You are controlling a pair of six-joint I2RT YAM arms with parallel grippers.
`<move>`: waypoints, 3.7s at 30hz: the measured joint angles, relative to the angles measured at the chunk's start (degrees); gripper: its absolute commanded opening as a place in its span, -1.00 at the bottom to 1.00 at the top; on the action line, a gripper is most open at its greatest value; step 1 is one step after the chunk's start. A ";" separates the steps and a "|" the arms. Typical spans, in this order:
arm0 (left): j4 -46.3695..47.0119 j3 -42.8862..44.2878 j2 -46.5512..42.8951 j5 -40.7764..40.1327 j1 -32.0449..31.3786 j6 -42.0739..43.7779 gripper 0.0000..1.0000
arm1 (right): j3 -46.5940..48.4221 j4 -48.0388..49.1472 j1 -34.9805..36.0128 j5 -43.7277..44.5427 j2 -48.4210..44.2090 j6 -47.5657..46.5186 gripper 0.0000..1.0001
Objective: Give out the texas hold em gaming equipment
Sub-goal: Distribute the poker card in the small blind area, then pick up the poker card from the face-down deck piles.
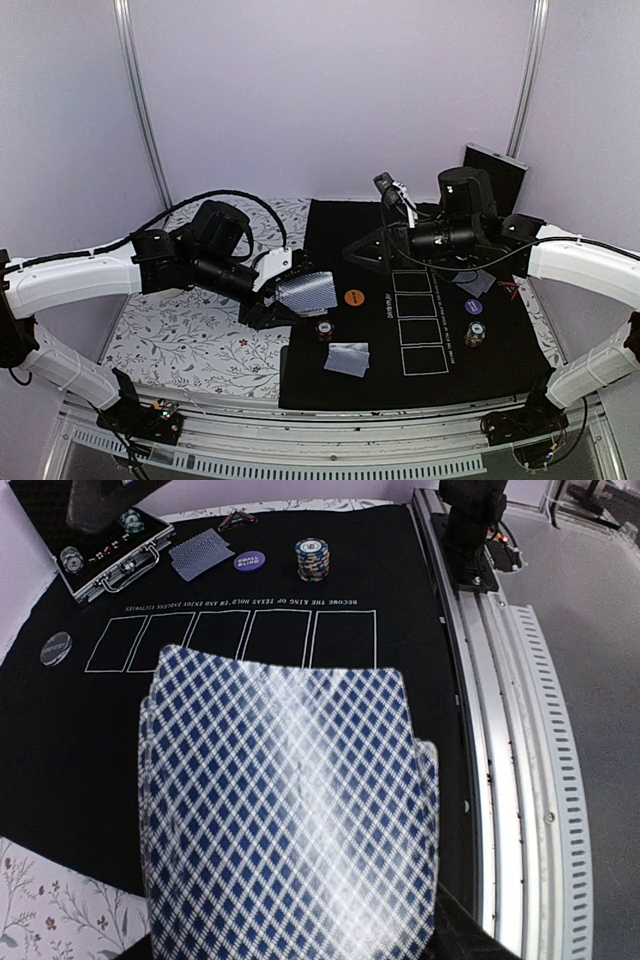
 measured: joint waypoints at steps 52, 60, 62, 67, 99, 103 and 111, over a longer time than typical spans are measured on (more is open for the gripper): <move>-0.35 0.00 0.11 -2.01 0.00 0.39 0.16 | -1.20 6.32 9.27 2.19 9.53 8.79 -0.59; -0.28 -0.02 0.11 -2.01 0.00 0.42 0.16 | -1.11 3.30 9.33 2.99 7.69 8.74 -0.73; -0.31 0.00 0.11 -2.03 0.00 0.42 0.16 | -1.07 2.89 9.42 3.19 7.54 8.74 -0.78; -0.31 0.00 0.11 -2.03 0.00 0.44 0.16 | -0.81 1.60 9.73 3.91 7.04 8.66 -0.83; -0.28 0.00 0.11 -1.97 0.00 0.59 0.16 | 5.70 -8.26 9.77 5.20 0.74 8.72 -0.96; -0.28 0.00 0.11 -1.86 0.00 0.59 0.16 | 12.61 -15.15 9.38 7.28 0.31 8.63 -0.96; -0.28 0.00 0.11 -1.79 0.00 0.59 0.16 | 15.85 -29.79 6.32 14.84 -6.23 10.49 -0.96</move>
